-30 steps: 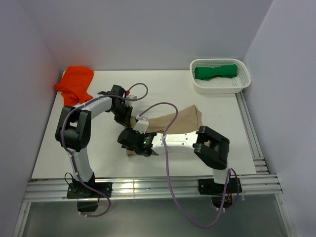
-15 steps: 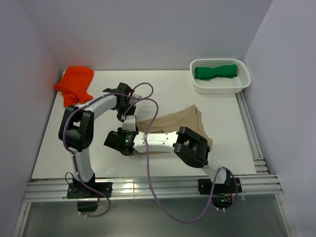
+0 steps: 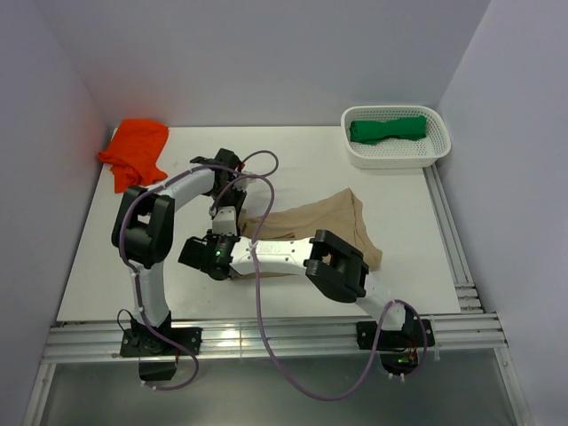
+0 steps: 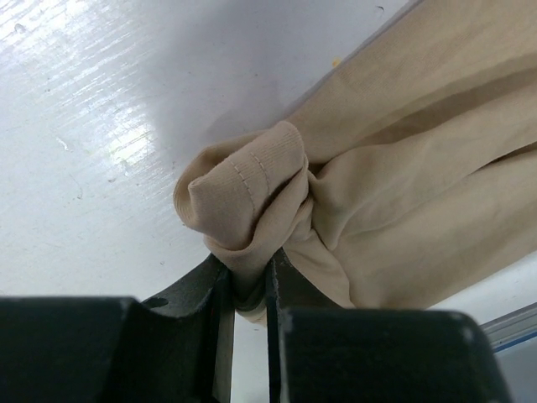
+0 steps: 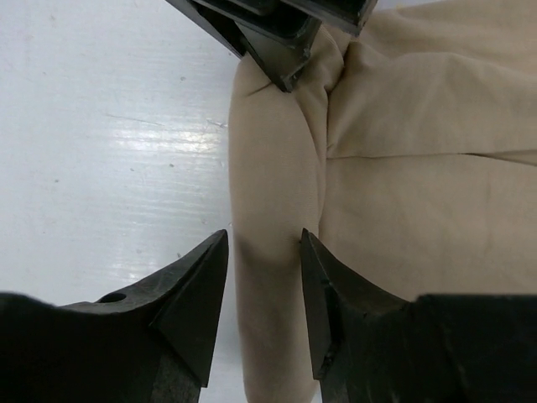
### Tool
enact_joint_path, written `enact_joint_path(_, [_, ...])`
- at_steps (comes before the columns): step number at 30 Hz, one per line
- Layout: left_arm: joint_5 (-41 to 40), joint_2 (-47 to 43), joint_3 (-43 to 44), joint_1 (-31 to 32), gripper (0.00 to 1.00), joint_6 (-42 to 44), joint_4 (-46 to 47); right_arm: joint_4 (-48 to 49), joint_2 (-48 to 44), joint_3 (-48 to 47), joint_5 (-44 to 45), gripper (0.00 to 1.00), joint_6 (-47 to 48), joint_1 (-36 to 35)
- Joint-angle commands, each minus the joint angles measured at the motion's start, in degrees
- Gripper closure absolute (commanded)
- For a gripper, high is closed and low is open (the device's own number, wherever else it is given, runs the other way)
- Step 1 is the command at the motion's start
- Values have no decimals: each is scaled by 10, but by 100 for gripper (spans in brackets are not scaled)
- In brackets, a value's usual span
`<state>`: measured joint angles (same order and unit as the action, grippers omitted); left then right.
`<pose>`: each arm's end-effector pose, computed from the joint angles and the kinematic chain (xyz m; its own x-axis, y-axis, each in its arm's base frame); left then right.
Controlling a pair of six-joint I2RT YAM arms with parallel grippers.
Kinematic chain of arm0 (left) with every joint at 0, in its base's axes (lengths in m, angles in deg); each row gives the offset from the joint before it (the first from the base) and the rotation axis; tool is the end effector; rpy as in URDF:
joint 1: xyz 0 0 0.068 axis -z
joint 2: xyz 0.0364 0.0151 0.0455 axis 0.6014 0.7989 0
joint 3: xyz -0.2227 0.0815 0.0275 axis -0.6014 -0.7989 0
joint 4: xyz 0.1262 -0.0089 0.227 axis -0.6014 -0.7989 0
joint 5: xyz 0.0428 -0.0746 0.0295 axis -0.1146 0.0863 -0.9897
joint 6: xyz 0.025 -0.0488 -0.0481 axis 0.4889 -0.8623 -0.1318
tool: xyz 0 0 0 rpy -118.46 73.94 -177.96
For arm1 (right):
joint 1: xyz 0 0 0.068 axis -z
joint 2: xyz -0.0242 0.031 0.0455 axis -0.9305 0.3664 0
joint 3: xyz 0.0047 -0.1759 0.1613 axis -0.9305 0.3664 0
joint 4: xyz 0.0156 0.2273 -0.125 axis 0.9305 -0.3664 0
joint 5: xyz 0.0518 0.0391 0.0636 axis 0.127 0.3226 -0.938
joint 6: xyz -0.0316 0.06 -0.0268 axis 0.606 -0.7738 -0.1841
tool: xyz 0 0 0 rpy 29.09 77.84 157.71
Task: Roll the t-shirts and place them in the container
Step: Roll the tshirt
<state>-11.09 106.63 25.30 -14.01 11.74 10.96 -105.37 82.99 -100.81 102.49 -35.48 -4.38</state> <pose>0.3431 -0.1592 0.1217 -0.8966 0.3950 -0.2002 0.4324 0.8783 -0.2038 0.1733 0.4181 0.1333 -0.6549 -0.0547 -0.7537 -0.0787 0.9969 -0.0040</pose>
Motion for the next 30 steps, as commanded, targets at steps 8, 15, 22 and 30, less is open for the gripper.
enact_joint_path(8, [11, 13, 36, 4, 73, 4, -22, -5, 14, 29, -3, 69, -21, -2])
enact_joint_path(15, [57, 15, 75, -7, 50, 16, -38, 100, -49, 133, -56, 84, -38, 7])
enact_joint_path(22, [152, -5, 134, -57, 34, 47, -72, 406, -183, 392, -223, 87, -66, 70])
enact_joint_path(30, [236, -36, 70, -110, 32, 93, -54, 805, -178, 600, -410, 89, -171, 151])
